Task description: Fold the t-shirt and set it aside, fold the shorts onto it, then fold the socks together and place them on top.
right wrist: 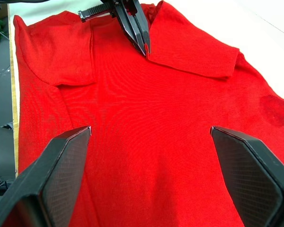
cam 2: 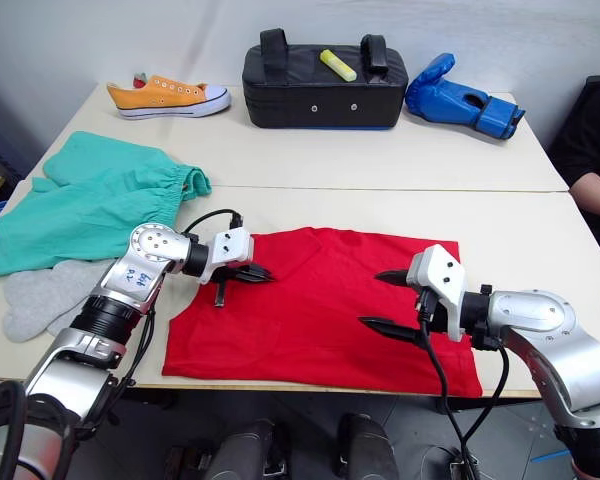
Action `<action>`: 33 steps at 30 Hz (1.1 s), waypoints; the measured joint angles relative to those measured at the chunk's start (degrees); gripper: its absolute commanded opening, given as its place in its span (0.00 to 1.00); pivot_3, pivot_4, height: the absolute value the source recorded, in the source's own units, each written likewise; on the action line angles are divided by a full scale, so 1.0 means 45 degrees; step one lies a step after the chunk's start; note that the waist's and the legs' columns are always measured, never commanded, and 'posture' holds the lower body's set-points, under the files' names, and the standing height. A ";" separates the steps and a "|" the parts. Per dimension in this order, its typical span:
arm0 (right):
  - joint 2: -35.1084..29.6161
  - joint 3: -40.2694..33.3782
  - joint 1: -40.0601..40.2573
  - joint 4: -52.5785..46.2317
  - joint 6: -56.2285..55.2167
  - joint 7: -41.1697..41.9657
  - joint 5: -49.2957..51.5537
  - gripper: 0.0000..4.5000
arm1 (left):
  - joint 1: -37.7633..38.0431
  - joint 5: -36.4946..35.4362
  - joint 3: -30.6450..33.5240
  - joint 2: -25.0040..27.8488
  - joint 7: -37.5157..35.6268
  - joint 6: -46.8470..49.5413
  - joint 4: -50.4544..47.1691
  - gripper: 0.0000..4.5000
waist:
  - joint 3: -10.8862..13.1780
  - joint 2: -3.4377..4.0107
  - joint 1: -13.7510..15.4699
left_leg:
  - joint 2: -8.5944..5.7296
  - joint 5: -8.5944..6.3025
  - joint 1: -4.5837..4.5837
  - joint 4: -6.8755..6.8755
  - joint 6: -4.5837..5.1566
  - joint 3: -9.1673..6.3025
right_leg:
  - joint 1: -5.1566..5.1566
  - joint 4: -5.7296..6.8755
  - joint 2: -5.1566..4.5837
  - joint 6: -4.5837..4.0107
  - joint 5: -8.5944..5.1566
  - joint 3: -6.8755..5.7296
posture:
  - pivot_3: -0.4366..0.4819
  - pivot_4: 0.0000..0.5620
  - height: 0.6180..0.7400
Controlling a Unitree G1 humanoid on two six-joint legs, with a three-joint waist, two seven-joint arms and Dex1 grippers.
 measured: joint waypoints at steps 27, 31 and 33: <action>0.1396 0.4390 -1.1241 1.6765 -0.1102 -0.0975 -0.7314 0.91 | 0.1144 -0.1513 0.1152 0.2137 -0.1902 0.0680 -0.2083 0.00 | 0.0049 0.0059 -0.0600 | -0.0013 0.0058 -0.0038 -0.0009 -0.0009 0.0035 | -0.0045 0.0074 -0.0001 -0.0004 -0.0003 0.0004 | 0.48 0.27 1.00; 0.1560 0.4312 -1.1898 1.8433 -0.1690 -0.1155 -0.7710 0.91 | 0.1231 -0.1514 0.1256 0.2196 -0.1745 0.0692 -0.2213 0.00 | 0.0050 0.0061 -0.0689 | -0.0010 0.0065 -0.0030 -0.0012 -0.0020 0.0035 | -0.0044 0.0083 0.0002 -0.0004 -0.0003 0.0008 | 0.48 0.27 1.00; 0.1558 0.4131 -1.1941 1.8715 -0.1767 -0.1025 -0.7773 0.91 | 0.1336 -0.1514 0.1264 0.2243 -0.1651 0.0694 -0.2296 0.00 | 0.0050 0.0061 -0.0690 | -0.0008 0.0068 -0.0026 -0.0011 -0.0026 0.0035 | -0.0044 0.0086 0.0003 -0.0004 -0.0003 0.0010 | 0.48 0.27 1.00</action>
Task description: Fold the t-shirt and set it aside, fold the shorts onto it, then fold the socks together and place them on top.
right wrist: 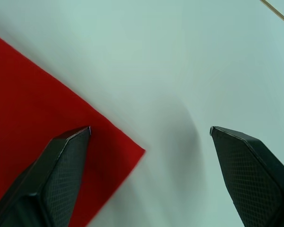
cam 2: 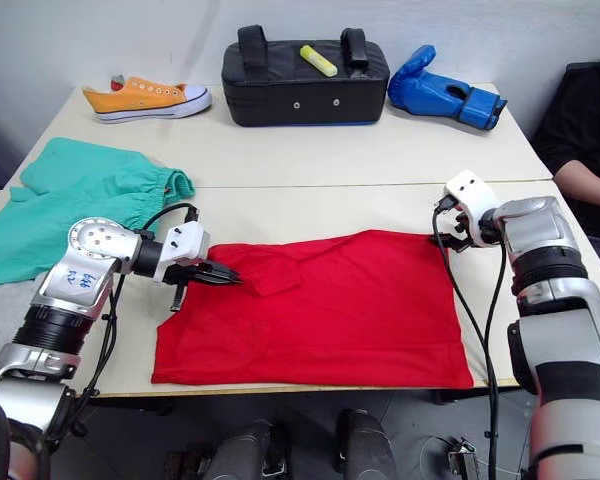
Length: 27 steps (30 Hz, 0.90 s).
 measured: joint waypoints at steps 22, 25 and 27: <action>0.0148 -0.1055 0.0608 -0.0550 0.0520 0.1001 0.0129 0.00 | -0.0328 0.0015 -0.0014 -0.0007 0.0077 -0.0268 0.0459 0.00 | 0.0000 0.0000 0.0019 | 0.0000 0.0009 0.0002 0.0003 -0.0005 -0.0001 | 0.0000 0.0002 -0.0002 0.0000 0.0000 0.0003 | 0.48 0.27 1.00; -0.0383 -0.1162 0.2106 -0.2529 -0.0453 0.1649 0.0271 0.00 | -0.0625 -0.0007 0.0030 0.0093 -0.0195 -0.0288 0.1145 0.00 | 0.0001 0.0002 0.0045 | -0.0001 0.0009 -0.0001 -0.0007 -0.0005 -0.0005 | 0.0000 0.0002 0.0000 0.0000 0.0000 -0.0005 | 0.48 0.27 1.00; -0.0747 -0.1237 0.3060 -0.3760 -0.1015 0.1790 0.0296 0.00 | -0.0809 -0.0016 0.0097 0.0188 -0.0346 -0.0287 0.1513 0.00 | 0.0001 0.0002 0.0045 | -0.0002 0.0009 -0.0004 -0.0010 -0.0005 -0.0005 | -0.0001 -0.0002 -0.0001 0.0000 0.0000 -0.0008 | 0.48 0.27 1.00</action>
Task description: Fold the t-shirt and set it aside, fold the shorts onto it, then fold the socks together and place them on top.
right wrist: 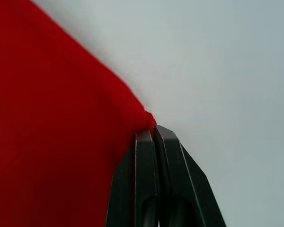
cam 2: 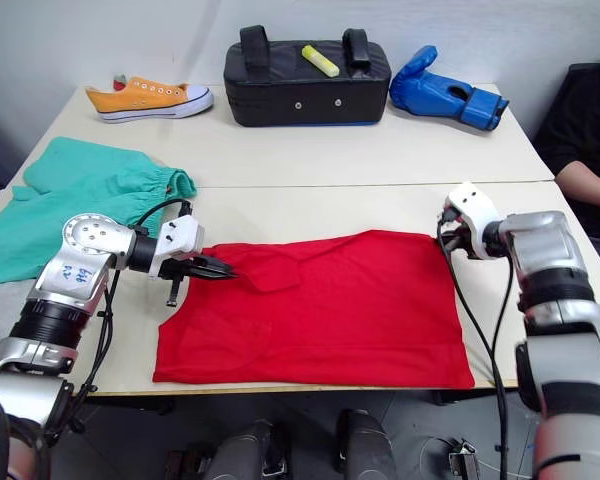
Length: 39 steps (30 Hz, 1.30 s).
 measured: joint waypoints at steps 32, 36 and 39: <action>-0.3807 -0.0746 0.6730 -0.3002 -1.6654 -0.9244 -0.7163 0.00 | -0.1326 -0.0244 0.1187 0.0441 -0.0922 0.1299 0.3793 0.00 | 0.0038 -0.0043 -0.0058 | -0.0002 0.0031 0.0051 0.0002 -0.0038 0.0033 | -0.0001 0.0016 0.0007 0.0003 -0.0020 0.0047 | 0.48 0.27 1.00; -0.3807 -0.0617 0.6567 -0.1993 -1.6577 -0.9762 -0.7574 0.00 | -0.1335 -0.0299 0.1406 0.0486 -0.0909 0.1786 0.3788 0.00 | 0.0038 -0.0043 -0.0028 | -0.0002 0.0040 0.0057 0.0003 -0.0040 0.0030 | 0.0001 0.0024 0.0006 0.0000 -0.0022 0.0051 | 0.48 0.27 1.00; -0.3776 -0.0421 0.6389 -0.1343 -1.6062 -0.9547 -0.7379 0.00 | -0.1422 -0.0296 0.1438 0.0487 -0.0891 0.1896 0.3970 0.00 | 0.0038 -0.0043 -0.0024 | -0.0002 0.0040 0.0056 0.0003 -0.0038 0.0030 | 0.0001 0.0022 0.0006 -0.0001 -0.0022 0.0051 | 0.48 0.27 1.00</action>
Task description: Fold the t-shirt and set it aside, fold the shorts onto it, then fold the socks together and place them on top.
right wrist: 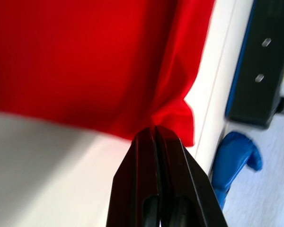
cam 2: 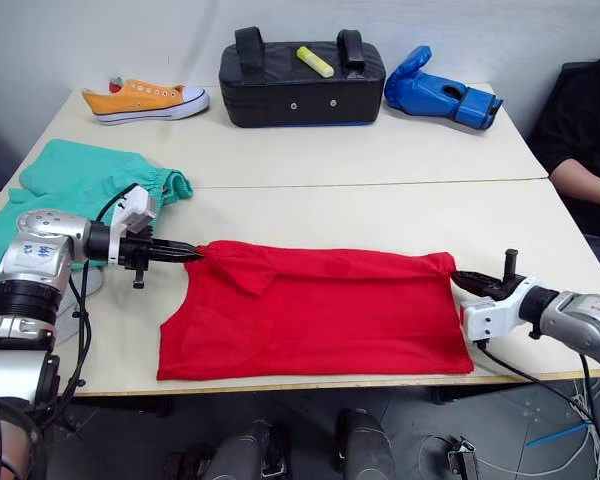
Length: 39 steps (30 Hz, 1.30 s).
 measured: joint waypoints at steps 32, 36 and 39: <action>0.0273 -0.2813 0.1610 -0.7940 1.2288 0.7884 1.3848 0.97 | 0.0430 -0.3060 0.1284 0.0599 0.0327 0.5983 -0.4243 0.69 | 0.0005 -0.0005 0.0172 | 0.0003 -0.0011 0.0016 0.0035 0.0021 -0.0096 | 0.0072 -0.0015 -0.0014 -0.0002 0.0008 -0.0037 | 0.48 0.27 1.00; 0.1402 -0.2858 0.0493 -0.8639 1.4989 0.6958 1.4537 0.73 | 0.0165 -0.2753 0.1195 -0.0613 0.1814 0.5361 -0.4123 0.49 | 0.0004 -0.0005 0.0346 | 0.0003 -0.0016 0.0009 0.0024 0.0012 -0.0093 | 0.0062 -0.0019 -0.0012 -0.0005 0.0009 -0.0047 | 0.48 0.27 1.00; 0.2678 -0.2294 -0.0094 -0.8746 1.6604 0.5840 1.4384 0.49 | 0.0078 -0.2154 0.0632 -0.1678 0.2994 0.4710 -0.3962 0.27 | 0.0005 -0.0006 0.0365 | -0.0003 -0.0015 -0.0011 0.0027 0.0014 -0.0080 | 0.0049 -0.0018 -0.0012 -0.0005 0.0009 -0.0049 | 0.48 0.27 1.00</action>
